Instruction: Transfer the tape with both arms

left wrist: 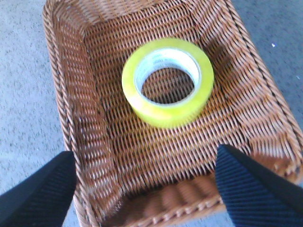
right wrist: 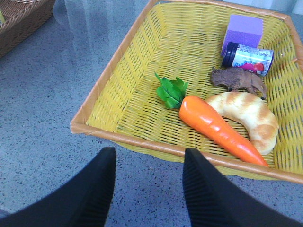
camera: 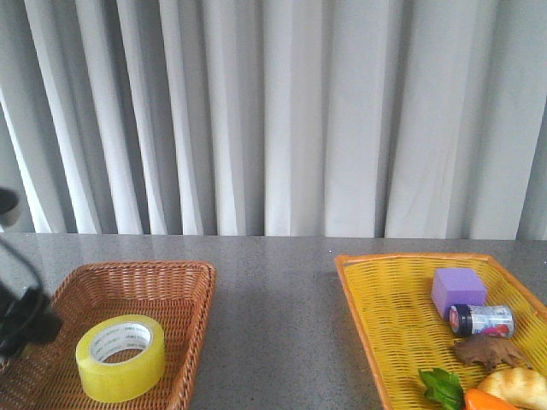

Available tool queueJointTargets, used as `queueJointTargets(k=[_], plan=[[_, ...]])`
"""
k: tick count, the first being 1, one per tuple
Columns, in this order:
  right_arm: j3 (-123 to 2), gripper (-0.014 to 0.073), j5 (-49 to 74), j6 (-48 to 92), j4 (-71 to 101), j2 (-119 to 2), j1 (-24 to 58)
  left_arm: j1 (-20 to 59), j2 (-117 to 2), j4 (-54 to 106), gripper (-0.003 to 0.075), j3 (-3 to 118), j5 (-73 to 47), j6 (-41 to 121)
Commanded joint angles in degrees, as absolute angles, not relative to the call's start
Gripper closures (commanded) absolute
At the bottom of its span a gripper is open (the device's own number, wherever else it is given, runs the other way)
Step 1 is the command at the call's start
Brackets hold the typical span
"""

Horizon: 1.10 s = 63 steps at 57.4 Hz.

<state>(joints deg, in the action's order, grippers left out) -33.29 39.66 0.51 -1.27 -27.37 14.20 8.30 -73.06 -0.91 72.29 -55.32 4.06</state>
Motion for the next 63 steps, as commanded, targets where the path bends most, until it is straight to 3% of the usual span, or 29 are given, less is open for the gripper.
queueJointTargets(k=[1, 24, 41, 51, 63], plan=[[-34.69, 0.0264, 35.9, 0.55, -1.47, -27.73, 13.9, 8.69, -65.14, 0.37, 0.0132, 66.72, -48.85, 3.7], [-34.69, 0.0264, 35.9, 0.54, -1.33, -27.73, 13.9, 8.69, -38.77, 0.37, 0.0132, 40.16, -40.85, 3.7], [-34.69, 0.027, 35.9, 0.54, -1.28, -27.73, 13.9, 8.69, -28.5, 0.5, 0.0146, 30.49, -34.04, 2.54], [-34.69, 0.0362, 35.95, 0.54, -1.28, -27.73, 13.9, 8.69, -28.37, 0.5, 0.0255, 30.0, -32.65, -1.04], [-34.69, 0.0538, 36.14, 0.54, -1.28, -27.73, 13.9, 8.69, -28.37, 0.5, 0.0482, 30.0, -31.06, -3.96]])
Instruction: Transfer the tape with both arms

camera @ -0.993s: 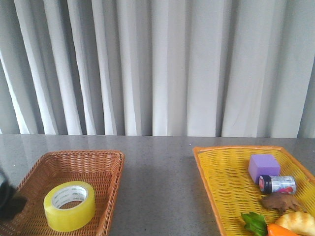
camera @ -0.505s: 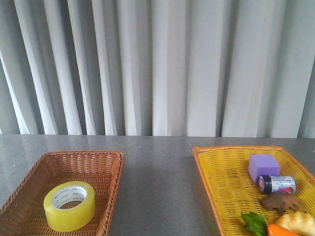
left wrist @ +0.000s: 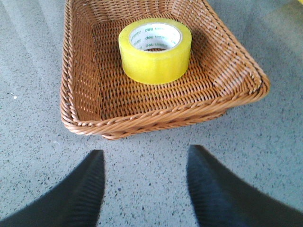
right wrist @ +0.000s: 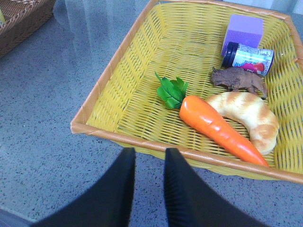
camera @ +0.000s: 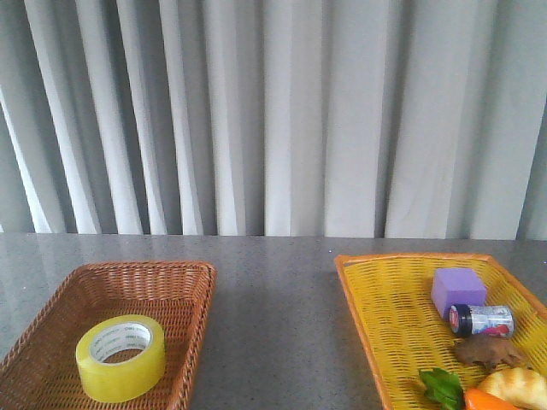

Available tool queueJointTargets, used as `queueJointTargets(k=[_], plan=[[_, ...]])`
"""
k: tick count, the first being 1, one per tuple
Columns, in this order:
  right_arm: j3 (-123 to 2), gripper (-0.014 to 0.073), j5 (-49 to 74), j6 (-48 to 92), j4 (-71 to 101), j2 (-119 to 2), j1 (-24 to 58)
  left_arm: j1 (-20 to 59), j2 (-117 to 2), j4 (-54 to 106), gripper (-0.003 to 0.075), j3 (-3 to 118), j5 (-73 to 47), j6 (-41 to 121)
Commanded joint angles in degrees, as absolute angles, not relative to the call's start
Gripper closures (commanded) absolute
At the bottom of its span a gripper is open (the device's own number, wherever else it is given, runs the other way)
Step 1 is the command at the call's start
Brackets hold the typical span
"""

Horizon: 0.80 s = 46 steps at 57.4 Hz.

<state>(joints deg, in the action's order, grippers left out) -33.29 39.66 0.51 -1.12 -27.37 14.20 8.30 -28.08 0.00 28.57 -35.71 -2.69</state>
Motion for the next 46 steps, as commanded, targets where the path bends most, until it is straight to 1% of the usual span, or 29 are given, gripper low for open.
queueJointTargets(k=[1, 3, 6, 11, 15, 46], plan=[[-34.69, 0.0549, 36.2, 0.54, -1.28, -27.73, 13.9, 8.69, -28.37, 0.5, 0.0498, 30.0, -31.06, -3.96], [-34.69, 0.0576, 36.28, 0.54, -1.28, -27.73, 13.9, 8.69, -28.37, 0.5, 0.0546, 30.0, -31.06, -3.96], [-34.69, 0.0608, 36.48, 0.54, -1.28, -27.73, 13.9, 8.69, -28.37, 0.5, 0.0598, 30.0, -31.06, -3.96], [-34.69, 0.0602, 37.02, 0.54, -1.28, -27.73, 13.9, 8.69, -28.37, 0.39, 0.0683, 30.0, -31.0, -3.91], [-34.69, 0.0602, 36.99, 0.54, -1.34, -27.73, 13.9, 8.69, -28.37, 0.39, 0.0729, 30.0, -30.88, -3.91], [-34.69, 0.0601, 37.01, 0.54, -1.28, -27.73, 13.9, 8.69, -28.37, 0.39, 0.0727, 30.0, -31.0, -3.91]])
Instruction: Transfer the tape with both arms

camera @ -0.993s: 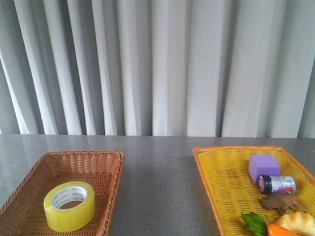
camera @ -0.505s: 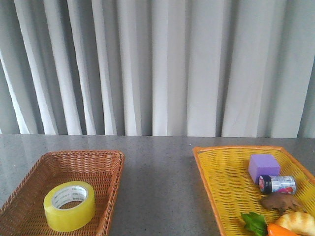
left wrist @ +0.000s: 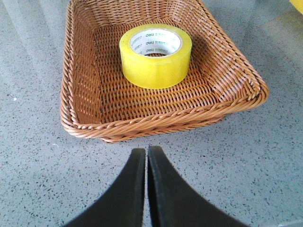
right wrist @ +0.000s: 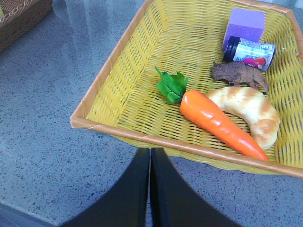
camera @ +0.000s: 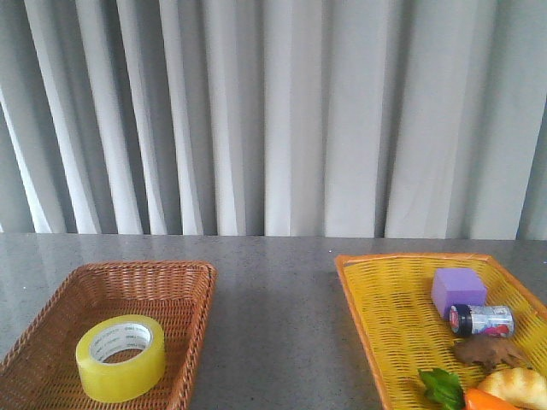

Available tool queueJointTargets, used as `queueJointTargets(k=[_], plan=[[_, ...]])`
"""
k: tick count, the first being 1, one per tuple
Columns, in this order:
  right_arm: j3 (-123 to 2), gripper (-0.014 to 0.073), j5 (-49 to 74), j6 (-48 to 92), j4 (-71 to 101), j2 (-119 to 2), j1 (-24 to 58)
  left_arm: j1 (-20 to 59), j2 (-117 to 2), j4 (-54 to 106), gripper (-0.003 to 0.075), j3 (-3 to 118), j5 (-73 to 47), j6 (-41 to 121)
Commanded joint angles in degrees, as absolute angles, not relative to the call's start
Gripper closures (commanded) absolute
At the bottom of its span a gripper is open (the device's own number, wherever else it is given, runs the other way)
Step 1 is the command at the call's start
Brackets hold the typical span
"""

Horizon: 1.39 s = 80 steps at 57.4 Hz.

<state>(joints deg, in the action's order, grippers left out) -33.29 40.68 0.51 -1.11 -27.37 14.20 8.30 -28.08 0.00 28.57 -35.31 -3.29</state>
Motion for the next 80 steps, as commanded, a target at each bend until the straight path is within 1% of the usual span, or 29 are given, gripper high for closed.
queueJointTargets(k=[1, 8, 13, 19, 24, 32, 42, 46, 80], plan=[[-34.69, 0.0601, 37.01, 0.54, -1.28, -27.73, 13.9, 8.69, -28.37, 0.39, 0.0727, 30.0, -31.0, -3.91], [-34.69, 0.0601, 37.01, 0.54, -1.28, -27.73, 13.9, 8.69, -27.92, 0.0, 0.0727, 29.53, -30.91, -3.65], [-34.69, 0.0601, 37.01, 0.54, -1.34, -27.73, 13.9, 8.64, -25.34, -1.2, 0.0727, 26.89, -27.38, -3.3], [-34.69, 0.0601, 37.01, 0.54, -1.32, -27.73, 13.9, 8.49, -19.58, -1.15, 0.0727, 21.08, -20.43, -3.3], [-34.69, 0.0601, 37.01, 0.54, -1.32, -27.73, 13.9, 6.78, -14.08, 0.0, 0.0727, 15.93, -16.13, -3.3], [-34.69, 0.0601, 37.01, 0.54, -1.32, -27.73, 13.9, 3.22, -6.3, 0.94, 0.0727, 8.89, -12.51, -3.34], [-34.69, 0.0601, 37.01, 0.54, -1.32, -27.73, 13.9, 2.44, 1.8, 0.94, 0.0727, 1.28, -7.3, -3.79], [-34.69, 0.0601, 37.02, 0.54, -1.31, -27.73, 13.9, 2.44, 1.53, 0.88, 0.0727, -1.27, -2.76, -3.88], [-34.69, 0.0601, 37.03, 0.54, -1.27, -27.73, 13.9, 2.5, 1.53, 0.35, 0.0727, -0.96, -2.59, -3.88]])
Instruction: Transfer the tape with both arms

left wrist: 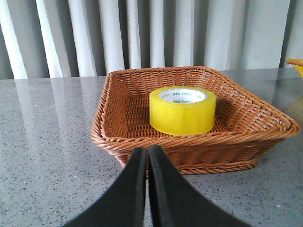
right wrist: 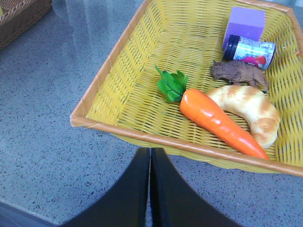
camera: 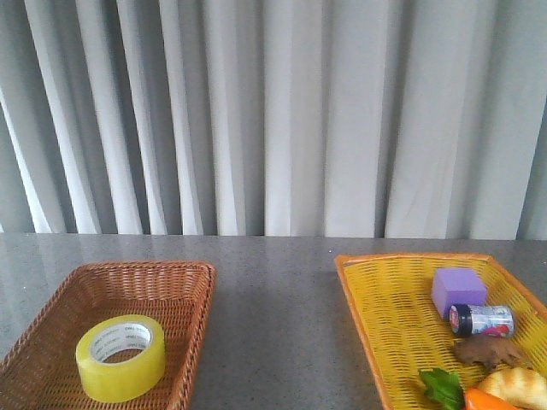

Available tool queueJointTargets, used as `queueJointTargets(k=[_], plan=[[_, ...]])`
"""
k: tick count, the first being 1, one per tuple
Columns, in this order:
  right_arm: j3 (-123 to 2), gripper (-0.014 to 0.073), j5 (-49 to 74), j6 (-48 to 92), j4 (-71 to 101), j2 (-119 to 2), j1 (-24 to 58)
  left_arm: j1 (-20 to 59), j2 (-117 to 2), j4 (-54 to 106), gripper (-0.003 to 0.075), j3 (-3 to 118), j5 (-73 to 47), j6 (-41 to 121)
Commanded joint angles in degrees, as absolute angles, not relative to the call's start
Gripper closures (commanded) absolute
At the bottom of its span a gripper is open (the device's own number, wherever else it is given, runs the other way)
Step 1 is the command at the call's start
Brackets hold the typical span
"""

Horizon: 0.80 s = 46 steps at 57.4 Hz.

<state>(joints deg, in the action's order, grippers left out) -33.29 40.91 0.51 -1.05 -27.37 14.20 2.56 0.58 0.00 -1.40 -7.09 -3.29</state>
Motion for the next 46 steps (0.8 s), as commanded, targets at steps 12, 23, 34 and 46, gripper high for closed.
queueJointTargets(k=[12, 23, 34, 46], plan=[[-34.69, 0.0601, 37.03, 0.54, -1.27, -27.73, 13.9, 2.5, 1.53, 0.35, 0.0726, -0.97, -2.62, -3.88], [-34.69, 0.0601, 37.03, 0.54, -1.27, -27.73, 13.9, 2.5, 1.53, 0.35, 0.0726, -0.97, -2.62, -3.88], [-32.34, 0.0601, 34.45, 0.0, -2.53, -23.78, 12.66, 2.5, 1.53, 0.35, 0.0726, -0.97, -2.62, -3.88], [-17.16, 0.0601, 16.23, -0.97, -1.07, -10.37, 4.02, 2.5, 1.53, 0.35, 0.0726, -0.97, -2.62, -3.88]])
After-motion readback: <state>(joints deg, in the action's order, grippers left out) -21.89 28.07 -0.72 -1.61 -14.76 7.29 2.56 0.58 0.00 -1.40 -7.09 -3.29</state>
